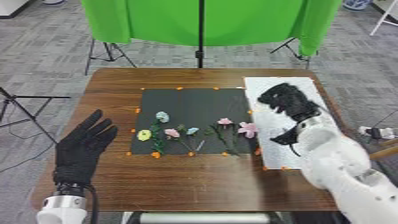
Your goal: Arrange flowers
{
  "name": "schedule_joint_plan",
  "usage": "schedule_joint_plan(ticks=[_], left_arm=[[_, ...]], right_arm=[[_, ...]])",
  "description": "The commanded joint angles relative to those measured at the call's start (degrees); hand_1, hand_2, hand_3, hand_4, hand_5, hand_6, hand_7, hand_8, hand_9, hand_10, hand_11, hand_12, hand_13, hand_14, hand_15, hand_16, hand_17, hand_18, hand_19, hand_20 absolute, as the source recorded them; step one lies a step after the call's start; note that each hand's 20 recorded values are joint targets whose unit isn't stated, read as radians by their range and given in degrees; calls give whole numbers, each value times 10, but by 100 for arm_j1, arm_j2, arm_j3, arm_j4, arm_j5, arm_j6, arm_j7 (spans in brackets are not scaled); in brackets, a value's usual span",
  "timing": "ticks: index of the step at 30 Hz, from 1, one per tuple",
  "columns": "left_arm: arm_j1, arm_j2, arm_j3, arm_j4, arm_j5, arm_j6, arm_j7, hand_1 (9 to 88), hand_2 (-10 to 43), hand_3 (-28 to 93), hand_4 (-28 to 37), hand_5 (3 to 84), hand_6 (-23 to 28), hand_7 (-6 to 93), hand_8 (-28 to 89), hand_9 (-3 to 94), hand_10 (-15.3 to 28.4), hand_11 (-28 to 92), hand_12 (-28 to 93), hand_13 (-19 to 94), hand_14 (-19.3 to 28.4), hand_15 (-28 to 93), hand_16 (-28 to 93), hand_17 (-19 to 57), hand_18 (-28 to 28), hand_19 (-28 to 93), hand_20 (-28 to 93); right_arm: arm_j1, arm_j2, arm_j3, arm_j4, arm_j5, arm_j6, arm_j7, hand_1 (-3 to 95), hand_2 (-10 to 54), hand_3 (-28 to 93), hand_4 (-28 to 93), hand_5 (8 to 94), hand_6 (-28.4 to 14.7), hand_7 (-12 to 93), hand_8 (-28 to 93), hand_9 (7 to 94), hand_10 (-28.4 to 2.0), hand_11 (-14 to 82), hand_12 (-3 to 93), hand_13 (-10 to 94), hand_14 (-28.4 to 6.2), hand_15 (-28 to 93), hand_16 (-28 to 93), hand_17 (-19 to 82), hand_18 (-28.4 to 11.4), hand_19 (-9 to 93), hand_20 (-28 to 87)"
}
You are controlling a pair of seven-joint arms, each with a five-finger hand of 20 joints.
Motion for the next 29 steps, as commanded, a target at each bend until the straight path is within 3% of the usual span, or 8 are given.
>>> schedule_joint_plan(ticks=[1,6,11,12,17,21,22,29], left_arm=[[-221,-145,181,350,-101,-140,44,237,63,796,-231,399,86,123,-97,367,198,237,103,270,279,520,-92,-82,261,564,104],[-224,-50,282,409,-178,-26,188,223,66,798,-263,383,69,120,-101,358,189,219,105,268,278,506,-84,-84,260,554,102],[-313,-49,347,444,-172,41,206,209,68,798,-276,368,56,119,-101,344,177,204,104,268,277,500,-80,-85,260,548,103],[-328,16,391,447,-202,81,253,209,68,798,-278,365,55,120,-102,341,174,200,103,268,277,499,-80,-85,260,547,103],[-359,-26,315,436,198,73,25,203,71,797,-281,355,48,122,-105,329,161,182,103,268,274,489,-77,-87,260,543,106],[-379,-41,264,455,217,-65,-31,199,71,797,-282,357,49,124,-106,335,163,181,108,267,273,485,-73,-87,260,543,112],[-379,19,286,451,179,-27,9,199,71,796,-282,358,51,123,-106,339,164,183,109,267,273,485,-72,-86,260,544,113],[-307,-14,250,433,140,-46,3,195,69,800,-283,371,59,117,-102,348,173,192,112,267,274,487,-69,-85,262,546,122]], right_arm=[[-640,-853,1367,-23,5091,-536,-763,187,33,789,-283,560,-1,137,-122,590,-184,239,143,422,-199,538,86,75,-245,614,398],[-889,-1206,1778,156,6227,-1006,-1035,164,64,781,-283,508,7,122,-117,535,-186,179,133,375,-215,406,102,27,-250,552,332],[-1035,-1295,1823,173,6332,-818,-1383,151,76,774,-283,478,20,112,-110,510,-182,139,132,362,-219,335,126,20,-247,525,299],[-1030,-1268,1785,204,6442,-785,-1487,151,77,773,-283,474,23,111,-111,505,-179,135,131,359,-219,326,128,18,-247,521,295],[-1055,-1251,1825,273,6466,-933,-1625,147,77,775,-283,452,33,109,-111,490,-164,116,129,348,-218,290,140,11,-247,504,281],[-1107,-1235,1822,290,6336,-1009,-1659,145,76,777,-283,446,37,110,-112,483,-157,106,130,348,-216,277,150,10,-247,500,277],[-1129,-1253,1828,297,6403,-1027,-1655,144,76,778,-283,445,38,112,-112,482,-156,105,131,349,-215,275,153,10,-246,500,276],[-1273,-1283,1853,271,6417,-1022,-1636,143,75,780,-283,444,39,115,-114,482,-154,104,136,353,-212,277,167,8,-247,500,276]])
